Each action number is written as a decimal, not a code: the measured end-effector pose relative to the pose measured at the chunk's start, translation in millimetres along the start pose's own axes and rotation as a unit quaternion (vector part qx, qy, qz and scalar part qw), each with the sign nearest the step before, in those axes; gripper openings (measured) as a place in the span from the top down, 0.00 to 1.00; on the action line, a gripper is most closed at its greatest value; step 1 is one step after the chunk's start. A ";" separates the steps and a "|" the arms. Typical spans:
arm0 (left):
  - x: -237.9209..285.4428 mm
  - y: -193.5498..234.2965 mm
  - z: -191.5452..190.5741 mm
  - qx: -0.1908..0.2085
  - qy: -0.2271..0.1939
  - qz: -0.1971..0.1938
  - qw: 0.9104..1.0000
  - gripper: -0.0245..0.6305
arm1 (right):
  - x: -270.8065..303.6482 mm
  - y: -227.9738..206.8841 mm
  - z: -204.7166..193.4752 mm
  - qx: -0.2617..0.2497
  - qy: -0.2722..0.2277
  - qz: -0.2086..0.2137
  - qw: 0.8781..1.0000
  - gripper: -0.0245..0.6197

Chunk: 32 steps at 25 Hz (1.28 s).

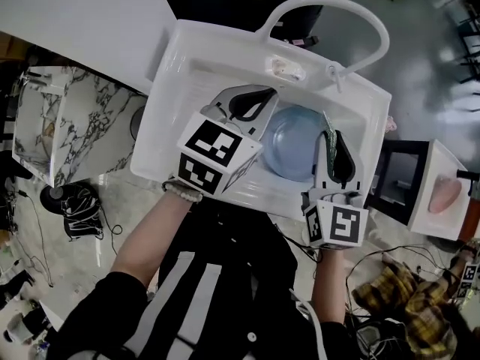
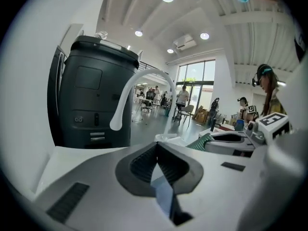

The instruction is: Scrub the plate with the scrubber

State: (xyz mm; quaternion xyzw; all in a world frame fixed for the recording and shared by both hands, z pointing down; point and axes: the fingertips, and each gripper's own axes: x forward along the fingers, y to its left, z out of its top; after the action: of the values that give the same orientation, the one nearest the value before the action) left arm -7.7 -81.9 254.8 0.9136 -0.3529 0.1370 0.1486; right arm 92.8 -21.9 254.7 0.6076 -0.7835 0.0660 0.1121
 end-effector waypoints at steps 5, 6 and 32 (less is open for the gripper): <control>-26.6 0.4 16.6 0.018 -0.021 0.008 1.000 0.96 | -5.4 20.1 16.7 -0.008 -0.013 0.013 1.000 0.81; -30.1 1.0 18.9 0.018 -0.024 0.009 1.000 0.96 | -6.2 22.3 19.8 -0.009 -0.016 0.015 1.000 0.82; -60.3 4.4 15.2 0.033 -0.026 0.009 0.999 0.96 | -5.4 57.5 44.5 -0.022 -0.039 0.041 0.998 0.82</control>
State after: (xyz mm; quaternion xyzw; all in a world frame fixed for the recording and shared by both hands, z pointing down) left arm -51.5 -54.2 220.2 0.9179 -0.3602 0.1264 0.1082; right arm 34.3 -13.0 212.2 0.5744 -0.8128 0.0296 0.0924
